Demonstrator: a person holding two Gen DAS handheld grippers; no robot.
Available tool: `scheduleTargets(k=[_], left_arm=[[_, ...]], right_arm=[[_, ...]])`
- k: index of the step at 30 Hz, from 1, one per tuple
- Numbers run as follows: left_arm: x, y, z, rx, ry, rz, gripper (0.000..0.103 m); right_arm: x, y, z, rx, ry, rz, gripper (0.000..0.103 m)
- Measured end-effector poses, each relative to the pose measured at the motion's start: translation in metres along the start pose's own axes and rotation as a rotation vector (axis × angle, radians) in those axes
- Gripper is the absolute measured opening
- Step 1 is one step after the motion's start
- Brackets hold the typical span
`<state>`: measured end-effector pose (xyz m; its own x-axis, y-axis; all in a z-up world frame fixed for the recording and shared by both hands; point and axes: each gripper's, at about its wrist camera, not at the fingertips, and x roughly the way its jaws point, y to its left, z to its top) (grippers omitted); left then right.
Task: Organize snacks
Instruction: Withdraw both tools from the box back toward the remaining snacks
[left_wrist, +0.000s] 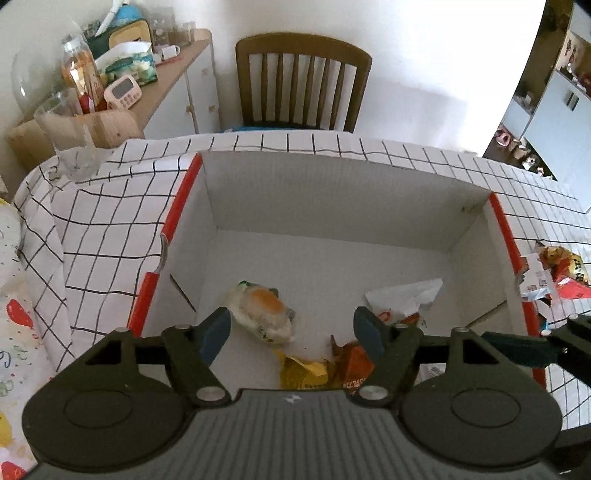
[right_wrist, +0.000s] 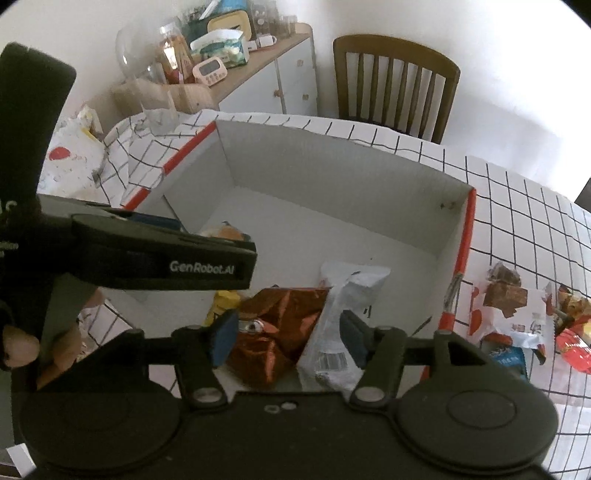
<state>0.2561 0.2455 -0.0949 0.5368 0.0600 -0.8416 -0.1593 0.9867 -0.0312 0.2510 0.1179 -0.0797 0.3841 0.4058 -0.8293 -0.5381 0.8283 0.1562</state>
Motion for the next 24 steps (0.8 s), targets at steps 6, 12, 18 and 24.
scheduleTargets(k=[6, 12, 18, 24], left_arm=[[-0.021, -0.003, -0.004, 0.003, -0.032, -0.006, 0.073], [-0.045, -0.009, -0.011, 0.003, -0.066, -0.012, 0.073], [-0.068, -0.018, -0.015, 0.003, -0.1, -0.027, 0.073], [-0.083, -0.027, -0.019, -0.006, -0.115, -0.047, 0.073]], right_arm=[[-0.021, 0.0, 0.0, 0.003, -0.039, 0.006, 0.071], [-0.044, -0.003, -0.006, 0.004, -0.072, 0.006, 0.075], [-0.069, -0.008, -0.009, 0.004, -0.105, 0.008, 0.078], [-0.088, -0.015, -0.013, 0.026, -0.122, 0.032, 0.079]])
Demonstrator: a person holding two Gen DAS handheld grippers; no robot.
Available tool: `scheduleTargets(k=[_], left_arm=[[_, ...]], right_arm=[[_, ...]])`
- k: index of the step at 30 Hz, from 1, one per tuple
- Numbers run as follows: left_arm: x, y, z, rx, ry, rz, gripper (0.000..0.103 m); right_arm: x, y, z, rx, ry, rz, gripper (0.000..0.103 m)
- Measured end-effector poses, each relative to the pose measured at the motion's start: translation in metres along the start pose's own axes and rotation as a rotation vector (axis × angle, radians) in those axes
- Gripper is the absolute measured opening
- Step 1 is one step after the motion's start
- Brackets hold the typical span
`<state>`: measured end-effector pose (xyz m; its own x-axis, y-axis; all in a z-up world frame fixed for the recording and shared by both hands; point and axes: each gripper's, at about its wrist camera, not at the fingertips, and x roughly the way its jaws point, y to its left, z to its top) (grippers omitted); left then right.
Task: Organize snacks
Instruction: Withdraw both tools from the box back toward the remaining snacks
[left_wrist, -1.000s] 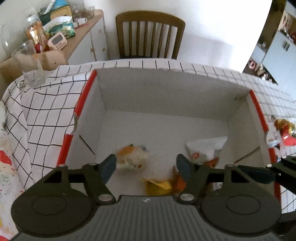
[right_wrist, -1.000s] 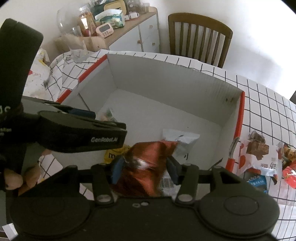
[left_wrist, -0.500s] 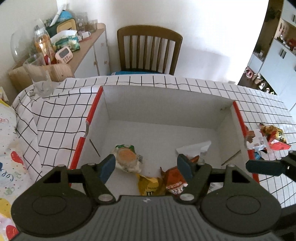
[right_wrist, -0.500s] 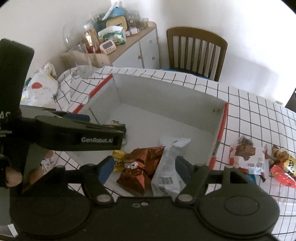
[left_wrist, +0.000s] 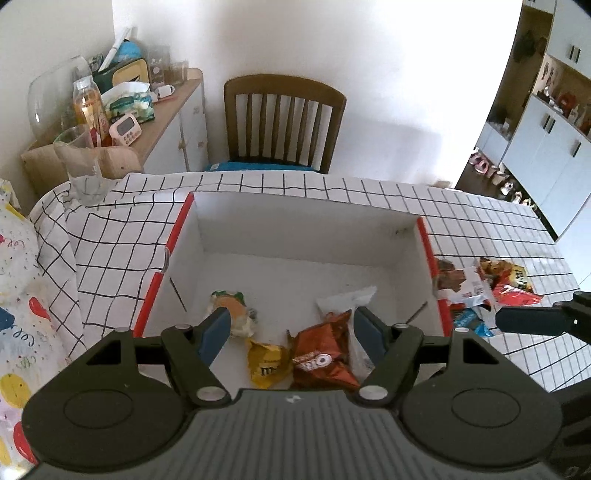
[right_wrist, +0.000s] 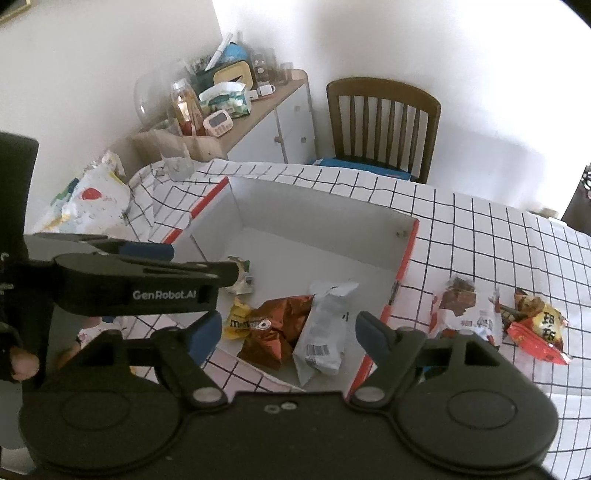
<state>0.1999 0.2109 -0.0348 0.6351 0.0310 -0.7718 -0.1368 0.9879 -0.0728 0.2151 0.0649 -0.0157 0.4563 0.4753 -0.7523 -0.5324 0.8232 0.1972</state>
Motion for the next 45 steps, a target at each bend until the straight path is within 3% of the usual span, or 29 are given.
scheduleTargets(k=[10, 13, 15, 18, 25, 28, 30, 37, 45], left_arm=[[-0.03, -0.022, -0.008, -0.008, -0.038, -0.037, 0.073], [-0.04, -0.03, -0.011, 0.001, -0.062, -0.046, 0.081], [-0.047, -0.037, -0.012, 0.004, -0.08, -0.055, 0.082], [-0.057, -0.05, -0.016, 0.008, -0.102, -0.068, 0.082], [-0.067, -0.081, -0.027, 0.009, -0.122, -0.121, 0.084], [-0.067, -0.095, -0.034, 0.007, -0.126, -0.132, 0.089], [-0.066, -0.103, -0.039, -0.005, -0.135, -0.149, 0.103], [-0.054, -0.134, -0.06, -0.003, -0.143, -0.14, 0.103], [-0.032, -0.172, -0.09, 0.08, -0.149, -0.12, 0.103]], right_arm=[[-0.037, -0.017, -0.009, -0.004, -0.033, 0.036, 0.088], [-0.049, -0.026, -0.012, -0.001, -0.042, 0.039, 0.09], [-0.058, -0.034, -0.016, 0.005, -0.047, 0.043, 0.09], [-0.072, -0.049, -0.024, 0.019, -0.059, 0.046, 0.101], [-0.101, -0.095, -0.047, 0.053, -0.08, 0.042, 0.102], [-0.112, -0.114, -0.055, 0.069, -0.099, 0.029, 0.102], [-0.119, -0.126, -0.06, 0.078, -0.114, 0.021, 0.102], [-0.129, -0.163, -0.073, 0.116, -0.128, -0.003, 0.102], [-0.117, -0.202, -0.08, 0.135, -0.113, -0.069, 0.102]])
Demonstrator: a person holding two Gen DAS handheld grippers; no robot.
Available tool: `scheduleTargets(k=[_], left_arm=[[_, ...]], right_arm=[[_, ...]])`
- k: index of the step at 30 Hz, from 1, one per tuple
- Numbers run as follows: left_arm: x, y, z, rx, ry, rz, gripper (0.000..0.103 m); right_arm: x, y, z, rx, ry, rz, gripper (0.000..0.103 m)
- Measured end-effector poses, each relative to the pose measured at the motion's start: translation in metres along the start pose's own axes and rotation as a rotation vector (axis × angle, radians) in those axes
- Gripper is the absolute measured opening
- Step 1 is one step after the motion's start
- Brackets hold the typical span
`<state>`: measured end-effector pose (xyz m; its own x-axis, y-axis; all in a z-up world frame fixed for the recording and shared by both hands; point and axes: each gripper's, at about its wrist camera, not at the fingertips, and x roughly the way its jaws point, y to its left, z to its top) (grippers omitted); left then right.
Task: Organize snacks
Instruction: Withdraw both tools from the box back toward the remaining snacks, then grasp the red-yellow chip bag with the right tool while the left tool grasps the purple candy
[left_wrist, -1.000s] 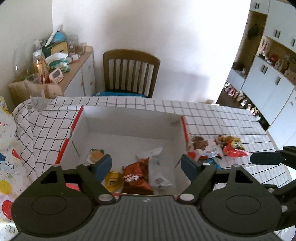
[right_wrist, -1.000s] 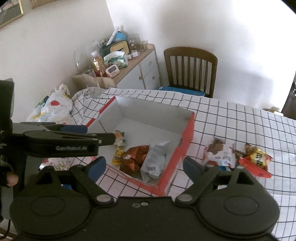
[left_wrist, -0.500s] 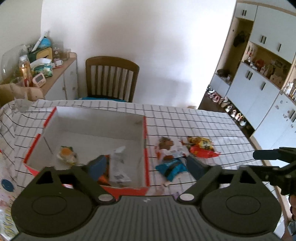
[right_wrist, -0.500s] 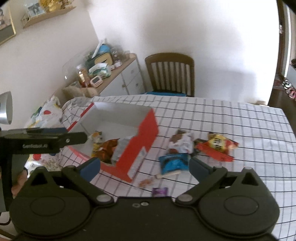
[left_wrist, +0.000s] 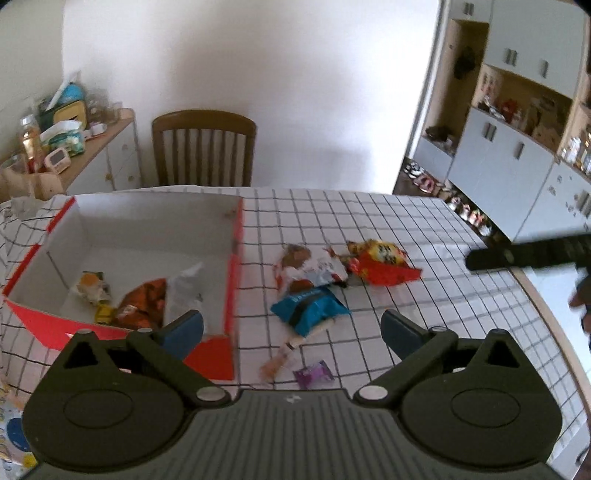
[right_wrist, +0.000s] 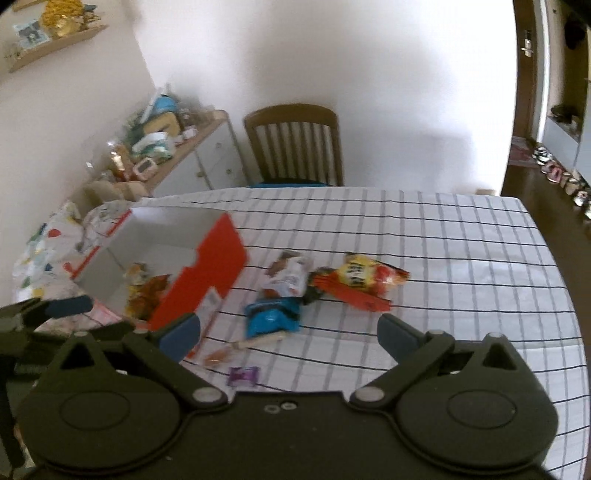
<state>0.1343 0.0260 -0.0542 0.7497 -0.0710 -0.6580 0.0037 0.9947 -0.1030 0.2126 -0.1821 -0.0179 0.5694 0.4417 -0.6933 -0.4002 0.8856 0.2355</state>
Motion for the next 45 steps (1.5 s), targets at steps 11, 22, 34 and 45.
scheduleTargets(k=[11, 22, 34, 45], left_arm=[[0.043, -0.043, -0.039, 0.019, 0.051, 0.083, 0.103], [0.089, -0.058, -0.059, -0.075, 0.129, 0.2, 0.103], [0.131, -0.057, -0.065, -0.121, 0.192, 0.243, 0.102], [0.141, -0.052, -0.062, -0.151, 0.204, 0.249, 0.082]], right_arm=[[0.042, -0.061, 0.015, 0.032, 0.042, -0.088, 0.1], [0.108, -0.089, 0.052, 0.203, 0.131, -0.117, 0.099], [0.173, -0.092, 0.056, 0.497, 0.21, -0.205, 0.091], [0.192, -0.097, 0.053, 0.625, 0.244, -0.219, 0.079]])
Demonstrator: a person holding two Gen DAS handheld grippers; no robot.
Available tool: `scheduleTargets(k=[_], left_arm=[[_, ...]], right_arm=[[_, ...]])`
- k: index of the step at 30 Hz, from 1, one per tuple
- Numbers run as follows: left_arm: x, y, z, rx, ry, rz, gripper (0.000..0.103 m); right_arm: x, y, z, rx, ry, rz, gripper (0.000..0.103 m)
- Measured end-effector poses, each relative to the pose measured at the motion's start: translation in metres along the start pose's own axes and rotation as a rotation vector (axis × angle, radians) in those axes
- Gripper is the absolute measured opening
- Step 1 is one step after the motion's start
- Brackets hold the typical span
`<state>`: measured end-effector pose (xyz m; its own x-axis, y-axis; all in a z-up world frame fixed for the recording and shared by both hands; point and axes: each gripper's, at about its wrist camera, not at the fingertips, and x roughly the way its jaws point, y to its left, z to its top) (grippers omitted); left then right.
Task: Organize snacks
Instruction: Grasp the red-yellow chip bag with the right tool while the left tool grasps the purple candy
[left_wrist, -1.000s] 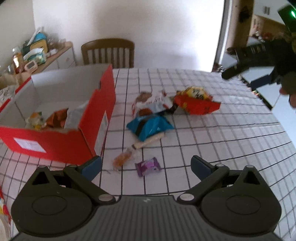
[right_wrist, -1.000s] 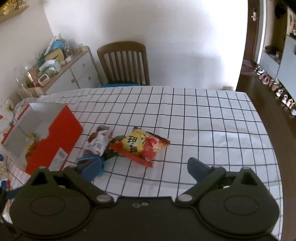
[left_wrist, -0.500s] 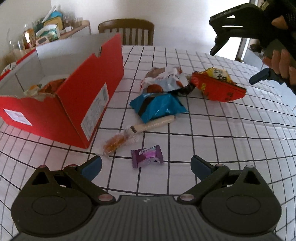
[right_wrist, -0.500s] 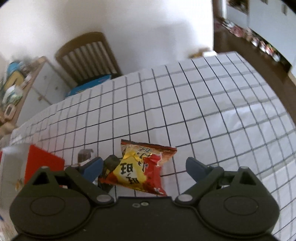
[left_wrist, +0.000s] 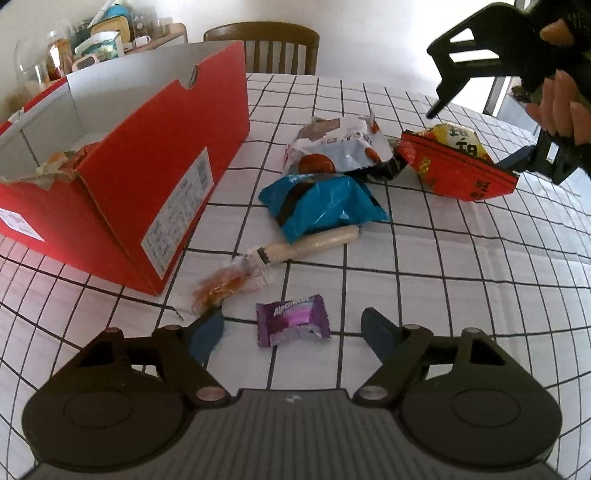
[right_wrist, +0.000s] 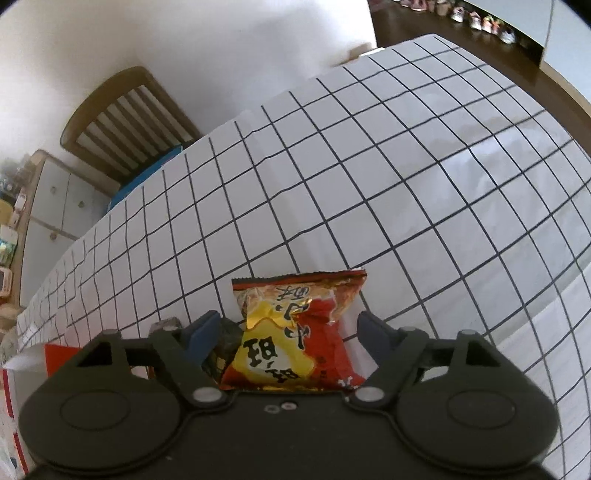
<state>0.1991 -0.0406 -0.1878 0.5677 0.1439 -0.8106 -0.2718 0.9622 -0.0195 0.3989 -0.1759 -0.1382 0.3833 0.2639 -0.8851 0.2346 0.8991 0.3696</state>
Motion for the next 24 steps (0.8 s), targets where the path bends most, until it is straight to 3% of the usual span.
scheduleTargets(k=[4, 6, 11, 15, 17, 24], left_arm=[[0.0, -0.002, 0.0, 0.026, -0.014, 0.017, 0.066], [-0.001, -0.002, 0.0, 0.036, -0.024, 0.012, 0.05], [-0.002, 0.0, 0.001, 0.045, -0.033, -0.002, 0.032], [-0.003, 0.003, 0.002, 0.049, -0.033, -0.014, 0.023], [-0.005, 0.004, 0.002, 0.048, -0.023, -0.029, 0.023], [-0.012, 0.011, -0.004, 0.049, -0.005, -0.035, 0.023]], right_arm=[[0.004, 0.0, -0.002, 0.003, 0.009, 0.007, 0.067], [0.003, 0.0, -0.002, -0.001, 0.009, 0.005, 0.06], [0.0, -0.004, -0.005, -0.01, 0.001, 0.006, 0.056], [-0.006, -0.009, -0.008, -0.012, -0.003, 0.005, 0.049], [-0.008, -0.013, -0.01, -0.02, -0.005, 0.009, 0.044], [-0.027, -0.032, -0.021, -0.074, -0.019, 0.027, 0.041]])
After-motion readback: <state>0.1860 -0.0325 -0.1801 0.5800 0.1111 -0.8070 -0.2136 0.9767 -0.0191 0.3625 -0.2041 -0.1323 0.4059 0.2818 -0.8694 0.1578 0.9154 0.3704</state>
